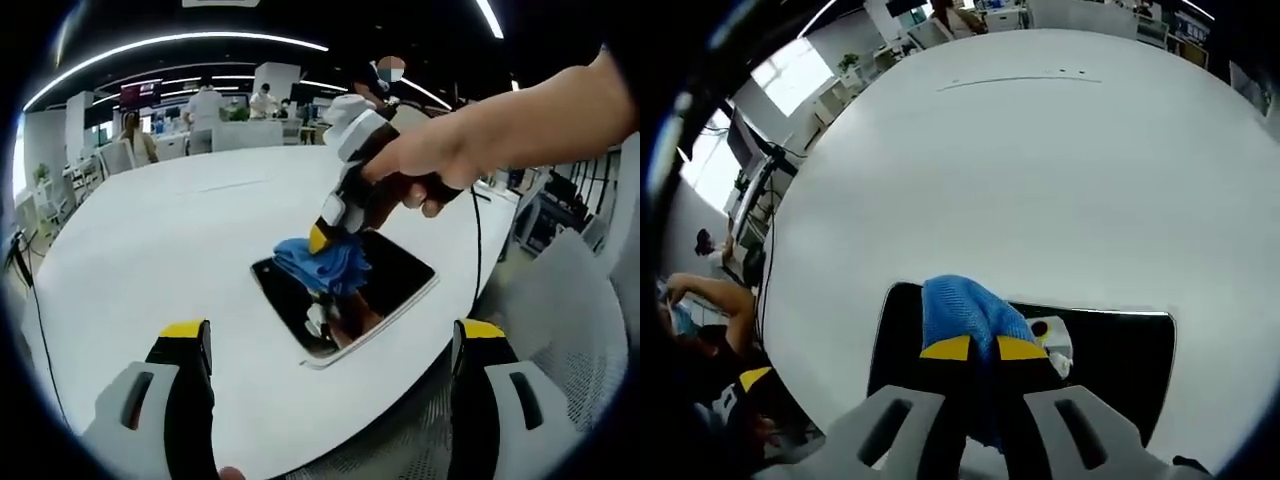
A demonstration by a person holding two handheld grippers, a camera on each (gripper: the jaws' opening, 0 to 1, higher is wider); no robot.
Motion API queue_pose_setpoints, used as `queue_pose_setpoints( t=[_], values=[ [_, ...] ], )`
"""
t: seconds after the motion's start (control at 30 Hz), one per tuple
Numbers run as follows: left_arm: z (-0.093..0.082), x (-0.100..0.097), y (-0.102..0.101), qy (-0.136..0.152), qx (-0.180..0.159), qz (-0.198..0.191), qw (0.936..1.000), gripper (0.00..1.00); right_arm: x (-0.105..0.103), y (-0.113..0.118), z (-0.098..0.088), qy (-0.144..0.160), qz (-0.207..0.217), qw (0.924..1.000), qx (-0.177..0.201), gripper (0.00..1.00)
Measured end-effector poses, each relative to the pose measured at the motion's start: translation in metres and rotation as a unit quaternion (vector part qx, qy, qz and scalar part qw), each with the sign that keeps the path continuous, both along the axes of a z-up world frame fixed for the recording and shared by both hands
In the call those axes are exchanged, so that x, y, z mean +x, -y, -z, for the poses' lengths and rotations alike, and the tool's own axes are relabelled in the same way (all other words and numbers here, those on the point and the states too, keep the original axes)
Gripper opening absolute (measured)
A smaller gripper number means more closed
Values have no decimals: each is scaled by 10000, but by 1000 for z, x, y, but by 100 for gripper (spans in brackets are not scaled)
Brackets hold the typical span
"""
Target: Wipe the mirror surface with the cleaning cloth until all visible marks leave the cleaned area.
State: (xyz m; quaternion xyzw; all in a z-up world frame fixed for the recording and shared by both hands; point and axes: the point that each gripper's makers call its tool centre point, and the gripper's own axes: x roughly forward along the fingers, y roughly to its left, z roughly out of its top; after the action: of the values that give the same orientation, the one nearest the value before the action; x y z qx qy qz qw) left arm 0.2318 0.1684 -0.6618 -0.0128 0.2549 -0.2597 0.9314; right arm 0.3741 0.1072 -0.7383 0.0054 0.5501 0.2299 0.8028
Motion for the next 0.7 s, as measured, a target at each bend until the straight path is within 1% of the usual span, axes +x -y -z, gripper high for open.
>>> queue_pose_setpoints(
  t=[0.07, 0.13, 0.23, 0.3, 0.33, 0.37, 0.4, 0.43, 0.5, 0.57, 0.63, 0.7],
  values=[
    [-3, 1, 0, 2, 106, 49, 9999, 99, -5, 0, 0, -21, -32, 10000, -2, 2],
    [-9, 8, -3, 74, 12, -98, 9999, 99, -9, 1, 0, -13, -26, 10000, 5, 2],
    [-11, 13, -5, 125, 47, -154, 9998, 99, -15, 3, 0, -10, 16, 10000, 26, 2],
    [-9, 16, -7, 177, 54, -206, 9996, 99, -18, 4, 0, -7, 26, 10000, 29, 2],
    [-4, 16, -7, 42, -47, -267, 9996, 99, -21, 4, 0, -6, 31, 10000, 33, 2],
    [-2, 17, -7, 59, -36, -257, 9996, 99, -23, 4, 0, 6, 21, 10000, 34, 2],
    [-1, 16, -6, 88, -14, -249, 9997, 99, -25, 4, 0, 18, 9, 10000, 32, 2],
    [-3, 15, -5, 183, 55, -214, 9996, 99, -28, 5, -1, 14, 7, 10000, 30, 2],
    [-3, 16, -7, 241, 126, -206, 9994, 99, -35, 6, -3, -11, 7, 10000, 18, 2],
    [-4, 16, -8, 385, 333, -134, 9986, 99, -39, 6, -3, -12, 10, 10000, 27, 2],
    [1, 15, -7, 257, 278, -112, 9992, 99, -42, 6, -3, -13, 20, 10000, 42, 2],
    [2, 15, -9, 234, 272, -153, 9992, 99, -47, 7, -5, -20, 31, 10000, 41, 2]
  ],
)
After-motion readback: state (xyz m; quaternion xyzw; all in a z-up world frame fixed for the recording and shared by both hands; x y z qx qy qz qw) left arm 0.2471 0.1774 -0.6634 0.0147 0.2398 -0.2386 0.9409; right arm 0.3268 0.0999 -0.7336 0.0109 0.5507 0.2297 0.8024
